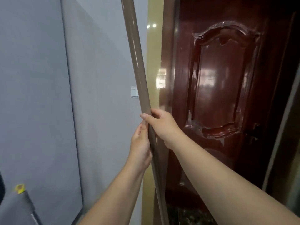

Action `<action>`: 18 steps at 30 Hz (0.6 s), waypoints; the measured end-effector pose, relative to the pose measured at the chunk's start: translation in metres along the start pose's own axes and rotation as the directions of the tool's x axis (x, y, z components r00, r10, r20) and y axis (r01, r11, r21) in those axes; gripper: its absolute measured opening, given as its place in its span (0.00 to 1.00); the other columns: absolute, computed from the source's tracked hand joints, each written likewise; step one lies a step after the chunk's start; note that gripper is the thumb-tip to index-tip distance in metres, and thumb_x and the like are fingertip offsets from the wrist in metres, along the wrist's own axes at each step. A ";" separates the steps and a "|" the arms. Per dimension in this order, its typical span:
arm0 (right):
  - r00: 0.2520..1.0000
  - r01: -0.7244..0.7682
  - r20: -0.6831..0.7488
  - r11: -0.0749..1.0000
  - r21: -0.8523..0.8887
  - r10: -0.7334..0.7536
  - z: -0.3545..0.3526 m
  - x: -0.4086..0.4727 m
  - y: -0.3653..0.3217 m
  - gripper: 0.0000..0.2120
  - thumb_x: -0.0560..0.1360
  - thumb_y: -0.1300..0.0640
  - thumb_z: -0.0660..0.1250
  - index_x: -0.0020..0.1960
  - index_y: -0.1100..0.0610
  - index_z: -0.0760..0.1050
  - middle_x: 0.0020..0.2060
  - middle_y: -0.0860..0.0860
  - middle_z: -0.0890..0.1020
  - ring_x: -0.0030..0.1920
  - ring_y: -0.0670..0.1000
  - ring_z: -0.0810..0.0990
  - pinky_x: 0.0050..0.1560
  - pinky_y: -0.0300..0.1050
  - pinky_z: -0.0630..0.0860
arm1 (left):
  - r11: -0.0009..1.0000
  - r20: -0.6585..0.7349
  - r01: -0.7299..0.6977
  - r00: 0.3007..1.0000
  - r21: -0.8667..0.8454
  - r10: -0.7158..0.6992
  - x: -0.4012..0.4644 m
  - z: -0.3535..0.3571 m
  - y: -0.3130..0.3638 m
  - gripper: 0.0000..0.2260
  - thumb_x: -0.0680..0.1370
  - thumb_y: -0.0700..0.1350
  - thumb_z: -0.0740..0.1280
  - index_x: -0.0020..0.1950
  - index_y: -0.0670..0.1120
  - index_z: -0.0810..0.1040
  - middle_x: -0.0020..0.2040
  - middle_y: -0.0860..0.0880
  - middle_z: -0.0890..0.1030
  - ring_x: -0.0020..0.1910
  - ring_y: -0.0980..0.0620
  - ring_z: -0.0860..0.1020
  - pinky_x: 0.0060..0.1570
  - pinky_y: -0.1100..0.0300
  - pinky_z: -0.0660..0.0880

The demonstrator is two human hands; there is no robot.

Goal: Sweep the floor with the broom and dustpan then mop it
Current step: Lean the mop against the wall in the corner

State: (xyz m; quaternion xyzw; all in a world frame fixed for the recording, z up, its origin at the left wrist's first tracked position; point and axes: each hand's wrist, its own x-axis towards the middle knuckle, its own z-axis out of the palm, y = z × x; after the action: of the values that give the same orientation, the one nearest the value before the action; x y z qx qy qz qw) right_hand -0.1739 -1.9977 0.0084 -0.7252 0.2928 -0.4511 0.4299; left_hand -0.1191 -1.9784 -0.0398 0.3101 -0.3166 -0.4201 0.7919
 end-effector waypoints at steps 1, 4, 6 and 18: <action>1.000 0.003 0.007 1.000 0.030 -0.003 0.002 0.020 0.012 0.08 0.76 0.57 0.66 0.54 0.57 0.79 0.41 0.48 0.80 0.46 0.48 0.79 0.48 0.42 0.75 | 1.000 0.001 -0.007 1.000 -0.001 0.007 0.021 -0.002 -0.006 0.11 0.82 0.49 0.54 0.58 0.50 0.74 0.50 0.52 0.81 0.48 0.60 0.79 0.51 0.64 0.74; 0.999 0.009 0.038 0.993 0.121 -0.014 0.006 0.079 0.044 0.03 0.76 0.59 0.66 0.45 0.55 0.79 0.35 0.47 0.78 0.38 0.46 0.77 0.35 0.32 0.72 | 1.000 -0.028 -0.014 1.000 -0.006 0.014 0.078 -0.011 -0.020 0.11 0.83 0.47 0.53 0.57 0.51 0.74 0.45 0.55 0.82 0.44 0.63 0.79 0.42 0.70 0.77; 0.997 0.020 0.071 0.987 0.161 -0.032 0.010 0.120 0.056 0.08 0.76 0.60 0.67 0.39 0.52 0.76 0.29 0.45 0.77 0.30 0.42 0.74 0.25 0.27 0.67 | 0.999 -0.014 -0.031 0.999 0.009 0.031 0.119 -0.018 -0.022 0.12 0.83 0.46 0.52 0.54 0.49 0.75 0.41 0.54 0.85 0.41 0.63 0.82 0.38 0.71 0.77; 0.923 0.128 0.315 0.950 0.285 -0.219 0.134 0.281 0.075 0.13 0.74 0.62 0.68 0.32 0.54 0.73 0.18 0.45 0.71 0.16 0.43 0.66 0.21 0.34 0.61 | 0.965 0.010 -0.192 0.981 0.177 0.193 0.268 -0.139 0.042 0.16 0.83 0.49 0.49 0.51 0.50 0.76 0.41 0.47 0.76 0.40 0.55 0.73 0.46 0.64 0.73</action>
State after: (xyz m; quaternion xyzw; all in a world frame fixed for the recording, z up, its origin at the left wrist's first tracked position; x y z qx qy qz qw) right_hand 0.0637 -2.2119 0.0253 -0.7533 0.0860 -0.3887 0.5236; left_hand 0.1259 -2.1591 -0.0280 0.3485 -0.3787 -0.3101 0.7994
